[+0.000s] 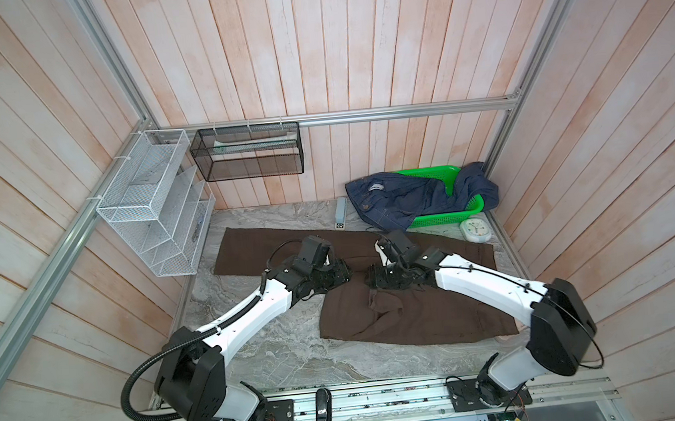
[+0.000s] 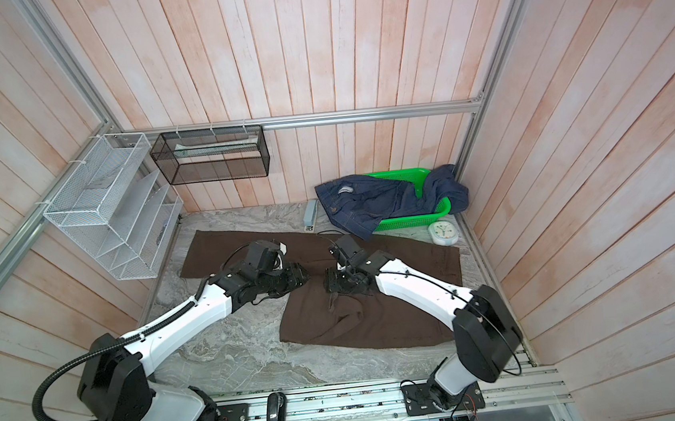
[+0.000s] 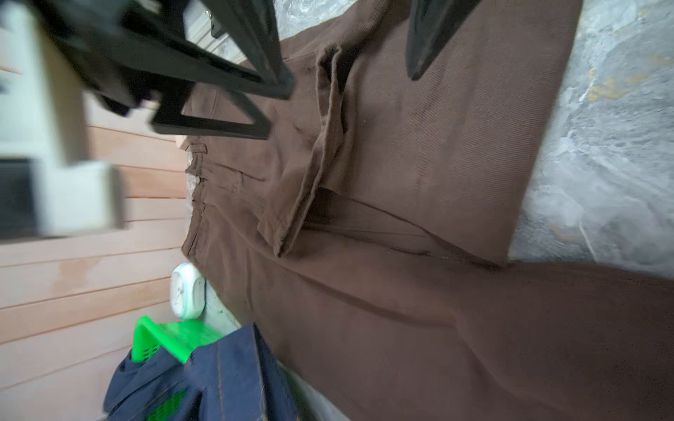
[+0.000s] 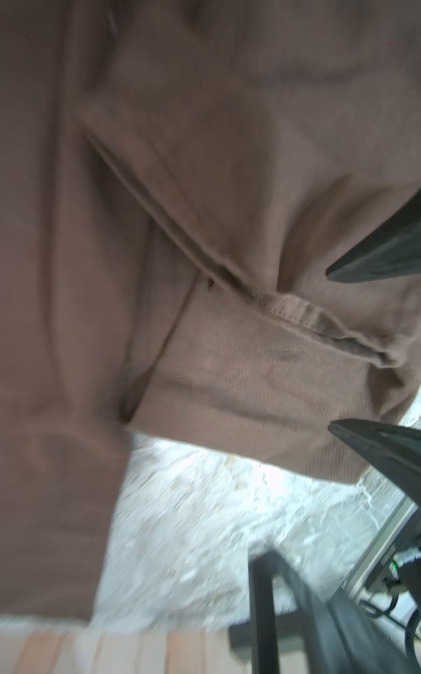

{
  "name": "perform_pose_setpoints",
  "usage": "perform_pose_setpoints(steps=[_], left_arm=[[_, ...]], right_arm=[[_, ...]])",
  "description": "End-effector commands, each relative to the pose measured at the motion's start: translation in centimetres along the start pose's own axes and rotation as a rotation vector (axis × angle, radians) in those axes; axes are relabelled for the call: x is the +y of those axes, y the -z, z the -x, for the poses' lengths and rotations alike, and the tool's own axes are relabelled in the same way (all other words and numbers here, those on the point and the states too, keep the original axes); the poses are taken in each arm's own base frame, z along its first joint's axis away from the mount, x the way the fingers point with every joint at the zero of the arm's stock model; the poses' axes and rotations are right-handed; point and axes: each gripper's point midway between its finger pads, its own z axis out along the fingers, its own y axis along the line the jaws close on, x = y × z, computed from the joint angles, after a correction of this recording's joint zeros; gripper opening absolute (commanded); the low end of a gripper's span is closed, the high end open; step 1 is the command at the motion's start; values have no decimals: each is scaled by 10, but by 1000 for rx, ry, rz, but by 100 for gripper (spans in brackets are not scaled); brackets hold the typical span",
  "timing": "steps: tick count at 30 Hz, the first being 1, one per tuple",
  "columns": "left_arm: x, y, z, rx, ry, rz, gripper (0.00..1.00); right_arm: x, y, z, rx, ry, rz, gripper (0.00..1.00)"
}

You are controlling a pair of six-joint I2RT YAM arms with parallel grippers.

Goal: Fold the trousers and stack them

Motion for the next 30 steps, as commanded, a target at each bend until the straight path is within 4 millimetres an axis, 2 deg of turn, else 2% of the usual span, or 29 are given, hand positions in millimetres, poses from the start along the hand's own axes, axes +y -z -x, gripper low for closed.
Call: perform_pose_setpoints(steps=[1, 4, 7, 10, 13, 20, 23, 26, 30], left_arm=[[-30, -26, -13, 70, -38, -81, 58], [-49, -51, -24, 128, -58, -119, 61], [-53, -73, -30, 168, -82, -92, 65], [-52, -87, -29, 172, -121, -48, 68], [-40, -101, -26, 179, -157, 48, 68], [-30, -119, -26, 207, -220, 118, 67], [-27, -123, -28, 222, -238, 134, 60], [-26, -119, -25, 205, -243, 148, 47], [-33, -106, -17, 150, -240, 119, 19]], right_arm=[[-38, 13, -5, -16, -66, -71, 61], [-65, 27, -1, -48, -117, -99, 61], [-89, 40, 3, -77, -155, -123, 60], [-105, 49, 5, -99, -178, -143, 60], [-115, 55, 8, -126, -194, -154, 60], [-130, 61, 13, -147, -213, -163, 59], [-135, 60, 14, -148, -223, -161, 59], [-137, 60, 15, -151, -228, -161, 59], [-138, 58, 16, -150, -230, -157, 59]])
